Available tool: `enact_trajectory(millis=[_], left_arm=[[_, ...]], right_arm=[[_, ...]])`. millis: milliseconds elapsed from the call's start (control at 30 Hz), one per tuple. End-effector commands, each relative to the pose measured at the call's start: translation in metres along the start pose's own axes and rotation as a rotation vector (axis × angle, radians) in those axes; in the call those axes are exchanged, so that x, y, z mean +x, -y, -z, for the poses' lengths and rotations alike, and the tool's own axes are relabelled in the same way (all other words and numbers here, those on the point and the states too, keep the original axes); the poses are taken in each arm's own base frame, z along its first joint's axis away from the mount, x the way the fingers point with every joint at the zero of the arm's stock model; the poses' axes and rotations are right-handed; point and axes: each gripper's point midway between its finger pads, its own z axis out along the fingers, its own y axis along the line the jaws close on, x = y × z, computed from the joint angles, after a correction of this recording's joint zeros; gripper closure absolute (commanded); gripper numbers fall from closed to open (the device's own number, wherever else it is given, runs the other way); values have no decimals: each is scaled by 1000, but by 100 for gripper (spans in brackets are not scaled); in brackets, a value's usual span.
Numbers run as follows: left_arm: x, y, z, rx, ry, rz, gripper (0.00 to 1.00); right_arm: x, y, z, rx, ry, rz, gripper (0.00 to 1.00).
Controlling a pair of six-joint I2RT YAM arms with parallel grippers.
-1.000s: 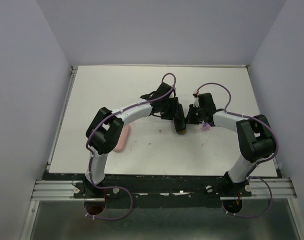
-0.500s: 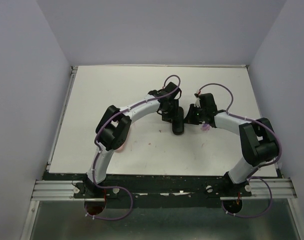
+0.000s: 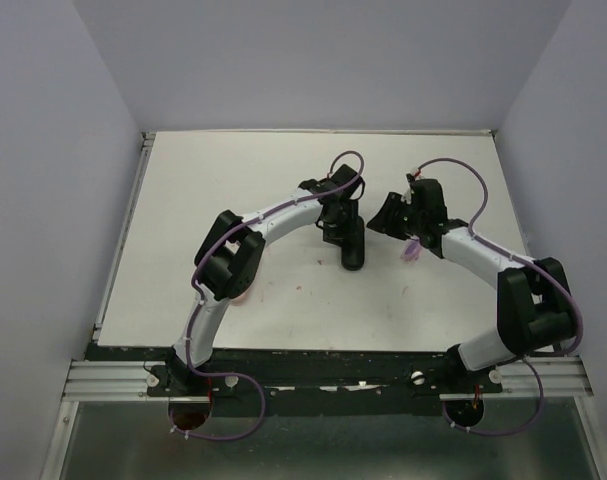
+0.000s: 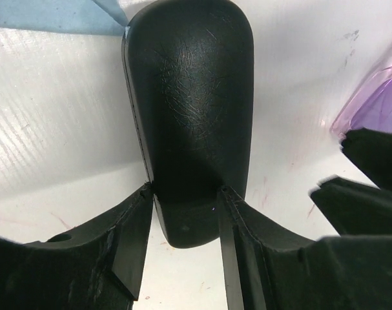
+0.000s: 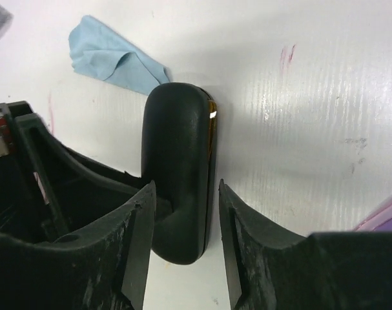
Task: Organize the sunglasses
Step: Close the case with sunglasses at the center of the board, then move the case with the sunglasses to the center of the board.
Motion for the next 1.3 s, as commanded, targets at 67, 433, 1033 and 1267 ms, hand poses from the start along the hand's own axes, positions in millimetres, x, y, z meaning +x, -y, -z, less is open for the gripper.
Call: enact_trajectory(millis=[67,433,1033,1267], left_arm=[[23,-12,-5,-13,-57,-44,46],[-6,-14,43,208,70,17,32],[15,-2,60,231,167,-229,1],[47,-39,81,171,212,-134,1]], right_arm=[[-1,-7,-28,-51,-36,-61,48],[-1,-13,-58,-82,-81,-76,39],[9,-5,-55,314,-56,-10,28],[20,5,-52,465,-42,-4,3]])
